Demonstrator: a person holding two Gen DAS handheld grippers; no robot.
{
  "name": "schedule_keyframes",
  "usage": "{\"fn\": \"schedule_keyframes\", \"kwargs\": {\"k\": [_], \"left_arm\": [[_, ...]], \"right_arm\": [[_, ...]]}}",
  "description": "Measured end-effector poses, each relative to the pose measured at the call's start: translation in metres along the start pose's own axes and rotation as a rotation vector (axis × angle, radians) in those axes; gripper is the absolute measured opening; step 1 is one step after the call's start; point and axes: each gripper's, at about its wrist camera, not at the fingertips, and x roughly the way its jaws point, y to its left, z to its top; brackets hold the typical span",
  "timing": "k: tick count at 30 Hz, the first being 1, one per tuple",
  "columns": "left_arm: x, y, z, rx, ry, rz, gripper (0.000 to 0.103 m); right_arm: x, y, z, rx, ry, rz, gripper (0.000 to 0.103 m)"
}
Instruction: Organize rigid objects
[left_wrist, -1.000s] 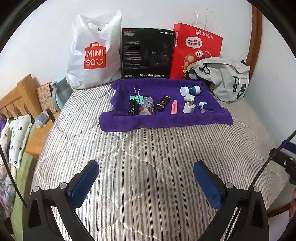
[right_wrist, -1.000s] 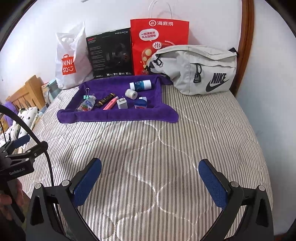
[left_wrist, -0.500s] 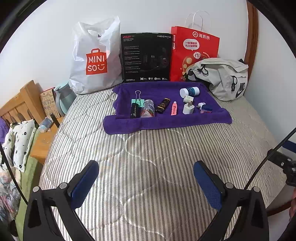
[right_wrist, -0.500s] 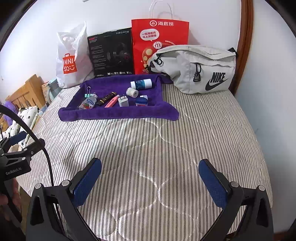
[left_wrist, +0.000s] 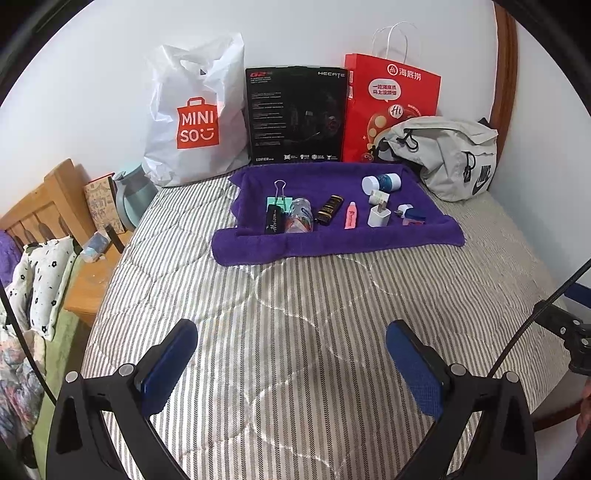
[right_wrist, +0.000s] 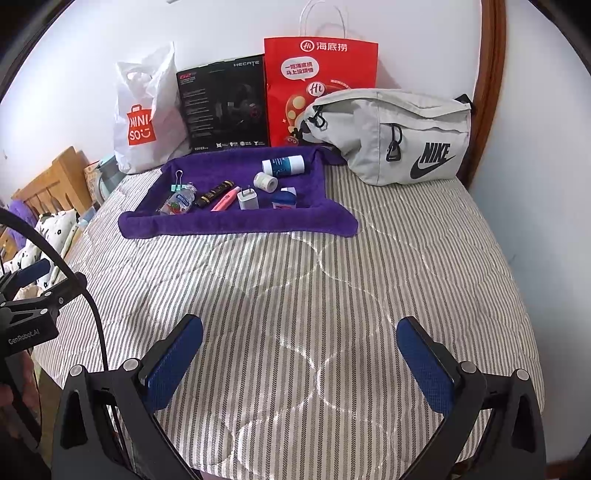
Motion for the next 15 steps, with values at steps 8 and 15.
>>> {"fn": "schedule_keyframes", "kwargs": {"k": [8, 15], "left_arm": [[-0.0021, -0.0011, 0.0008, -0.001, -0.001, -0.009, 0.103], [-0.0043, -0.0015, 0.003, 0.002, -0.003, -0.008, 0.103]], "right_arm": [[-0.0017, -0.0007, -0.0009, -0.004, -0.004, -0.006, 0.103], [-0.0004, -0.0024, -0.001, -0.001, 0.0, -0.013, 0.103]]}}
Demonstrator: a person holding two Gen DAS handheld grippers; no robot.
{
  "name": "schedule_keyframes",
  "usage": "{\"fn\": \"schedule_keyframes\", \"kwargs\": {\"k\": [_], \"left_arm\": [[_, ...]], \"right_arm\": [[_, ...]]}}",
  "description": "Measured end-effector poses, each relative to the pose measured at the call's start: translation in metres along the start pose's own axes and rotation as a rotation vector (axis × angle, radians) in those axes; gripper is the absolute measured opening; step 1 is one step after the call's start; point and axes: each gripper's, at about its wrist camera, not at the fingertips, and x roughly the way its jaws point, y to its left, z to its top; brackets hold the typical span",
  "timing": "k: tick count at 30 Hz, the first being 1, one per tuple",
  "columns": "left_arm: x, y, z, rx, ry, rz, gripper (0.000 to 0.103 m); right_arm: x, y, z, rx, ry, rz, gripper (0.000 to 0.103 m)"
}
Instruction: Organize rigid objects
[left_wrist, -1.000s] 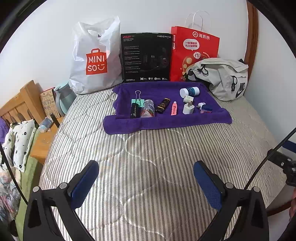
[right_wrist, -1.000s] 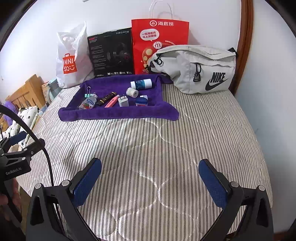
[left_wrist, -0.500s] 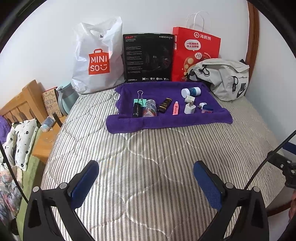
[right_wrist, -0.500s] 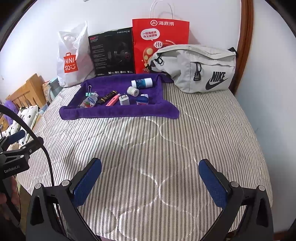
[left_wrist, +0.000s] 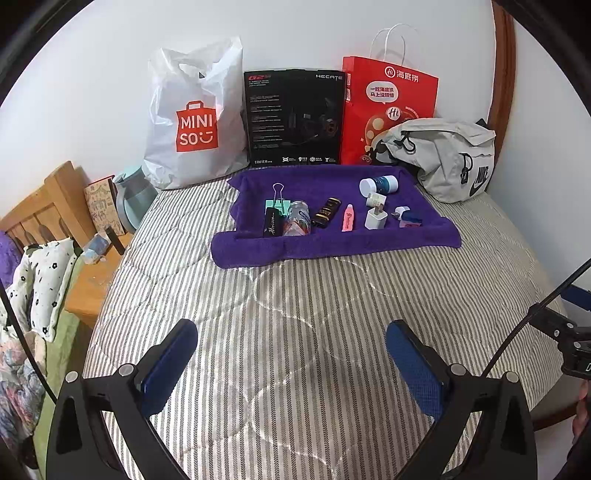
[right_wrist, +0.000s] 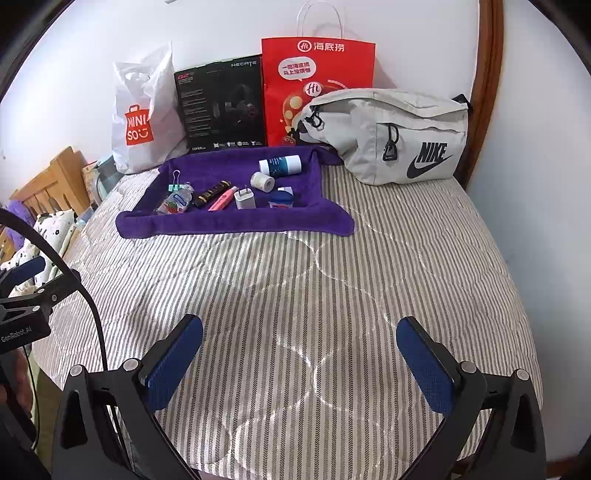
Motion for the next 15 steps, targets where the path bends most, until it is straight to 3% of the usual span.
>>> {"fn": "schedule_keyframes", "kwargs": {"k": [15], "left_arm": [[0.001, -0.0022, -0.0005, -0.003, 0.003, -0.002, 0.103]], "right_arm": [[0.0019, 0.0001, 0.0027, -0.013, 0.004, -0.012, 0.103]]}}
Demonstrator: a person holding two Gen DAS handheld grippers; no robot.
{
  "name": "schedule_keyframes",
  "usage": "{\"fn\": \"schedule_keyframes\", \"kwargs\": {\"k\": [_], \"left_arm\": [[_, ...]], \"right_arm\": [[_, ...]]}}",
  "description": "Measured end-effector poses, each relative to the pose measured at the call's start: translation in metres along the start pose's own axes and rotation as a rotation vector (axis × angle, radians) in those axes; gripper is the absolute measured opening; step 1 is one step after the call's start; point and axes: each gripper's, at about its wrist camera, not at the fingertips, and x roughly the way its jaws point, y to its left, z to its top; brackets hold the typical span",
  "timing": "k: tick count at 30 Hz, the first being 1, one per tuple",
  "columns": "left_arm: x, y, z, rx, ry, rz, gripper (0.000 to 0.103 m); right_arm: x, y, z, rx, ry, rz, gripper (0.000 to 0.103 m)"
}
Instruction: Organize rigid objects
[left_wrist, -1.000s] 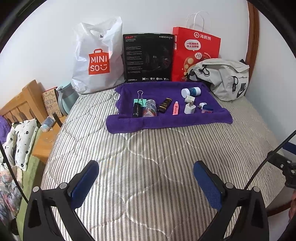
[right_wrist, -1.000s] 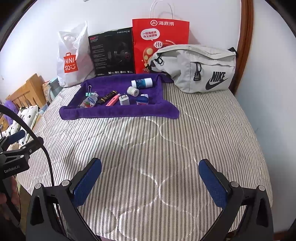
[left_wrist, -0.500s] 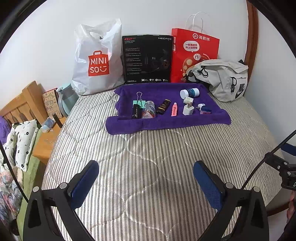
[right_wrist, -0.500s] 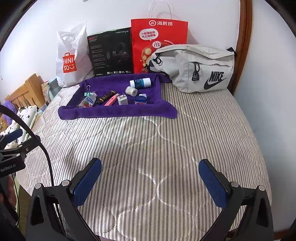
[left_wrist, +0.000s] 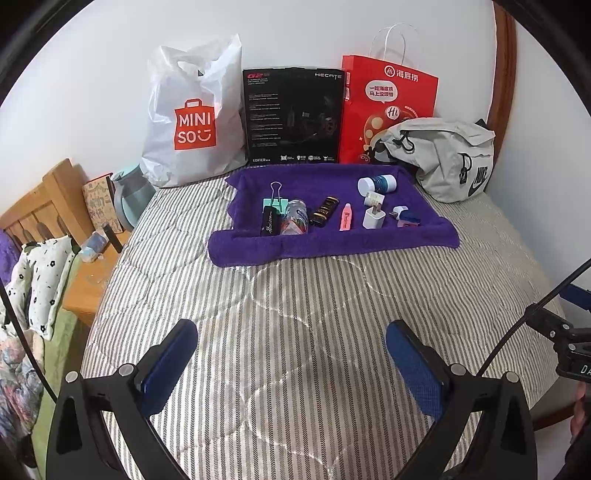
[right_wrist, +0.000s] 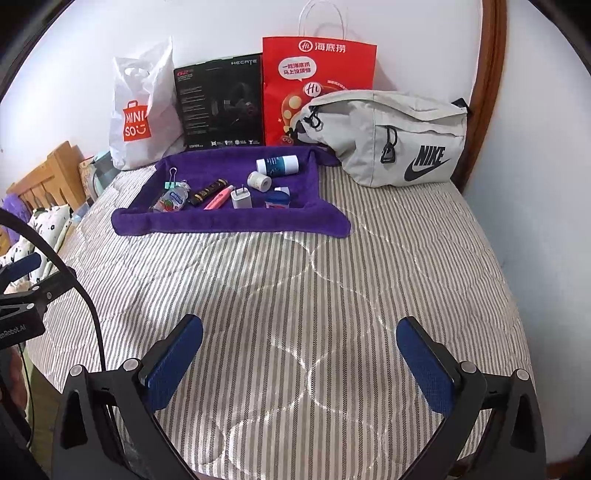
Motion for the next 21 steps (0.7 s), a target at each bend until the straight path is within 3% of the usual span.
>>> {"fn": "schedule_keyframes", "kwargs": {"k": [21], "left_arm": [[-0.0013, -0.0021, -0.0001, 0.012, -0.023, 0.004, 0.103]], "right_arm": [[-0.0001, 0.0047, 0.0001, -0.012, 0.002, 0.012, 0.103]]}}
